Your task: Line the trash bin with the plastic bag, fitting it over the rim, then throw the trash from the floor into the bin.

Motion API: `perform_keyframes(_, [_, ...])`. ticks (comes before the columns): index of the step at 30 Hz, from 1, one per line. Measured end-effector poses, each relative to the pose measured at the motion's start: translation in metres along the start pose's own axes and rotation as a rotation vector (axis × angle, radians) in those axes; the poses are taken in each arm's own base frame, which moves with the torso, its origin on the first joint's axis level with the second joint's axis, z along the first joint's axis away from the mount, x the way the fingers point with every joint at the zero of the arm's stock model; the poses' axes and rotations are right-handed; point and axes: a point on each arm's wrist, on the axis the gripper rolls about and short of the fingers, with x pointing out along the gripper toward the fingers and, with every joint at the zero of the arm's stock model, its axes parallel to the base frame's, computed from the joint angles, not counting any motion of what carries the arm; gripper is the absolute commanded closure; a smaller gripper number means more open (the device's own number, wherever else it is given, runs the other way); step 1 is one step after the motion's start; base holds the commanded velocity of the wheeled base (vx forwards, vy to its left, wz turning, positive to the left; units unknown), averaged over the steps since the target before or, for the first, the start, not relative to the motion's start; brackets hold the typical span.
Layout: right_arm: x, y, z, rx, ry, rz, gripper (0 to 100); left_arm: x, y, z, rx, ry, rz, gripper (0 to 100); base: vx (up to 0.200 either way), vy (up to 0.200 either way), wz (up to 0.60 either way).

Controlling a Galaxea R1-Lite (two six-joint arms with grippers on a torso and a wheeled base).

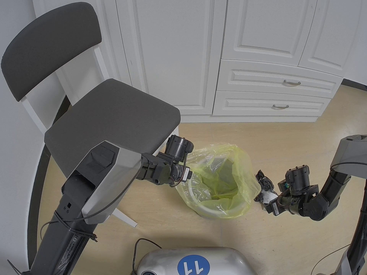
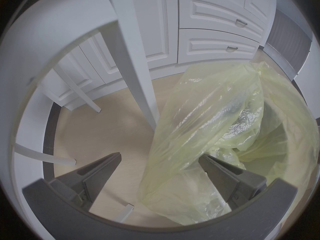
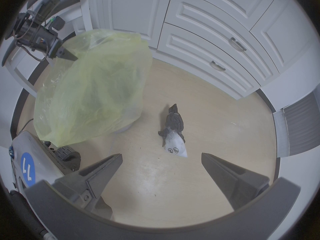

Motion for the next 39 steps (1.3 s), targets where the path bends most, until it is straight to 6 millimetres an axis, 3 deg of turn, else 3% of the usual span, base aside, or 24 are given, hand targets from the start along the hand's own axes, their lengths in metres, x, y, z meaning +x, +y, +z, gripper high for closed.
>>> perform_keyframes(7, [-0.011, -0.007, 0.006, 0.015, -0.034, 0.007, 0, 0.025, 0.005, -0.013, 0.015, 0.048, 0.004, 0, 0.000, 0.000, 0.00])
perform_keyframes(12, [-0.015, -0.011, 0.009, 0.023, -0.051, 0.006, 0, 0.032, 0.001, -0.021, 0.019, 0.061, -0.024, 0, 0.000, 0.000, 0.00])
perform_keyframes(21, [-0.017, -0.012, 0.010, 0.024, -0.057, 0.005, 0, 0.024, -0.029, -0.021, 0.037, 0.010, -0.098, 0, 0.000, 0.000, 0.00])
perform_keyframes(33, [-0.021, -0.015, 0.014, 0.032, -0.076, -0.001, 0, 0.020, -0.058, -0.037, 0.061, 0.059, -0.133, 0, 0.000, 0.000, 0.00])
perform_keyframes(39, [-0.025, -0.016, 0.015, 0.034, -0.087, -0.002, 0, 0.020, -0.055, -0.046, 0.092, 0.134, -0.108, 0, 0.000, 0.000, 0.00])
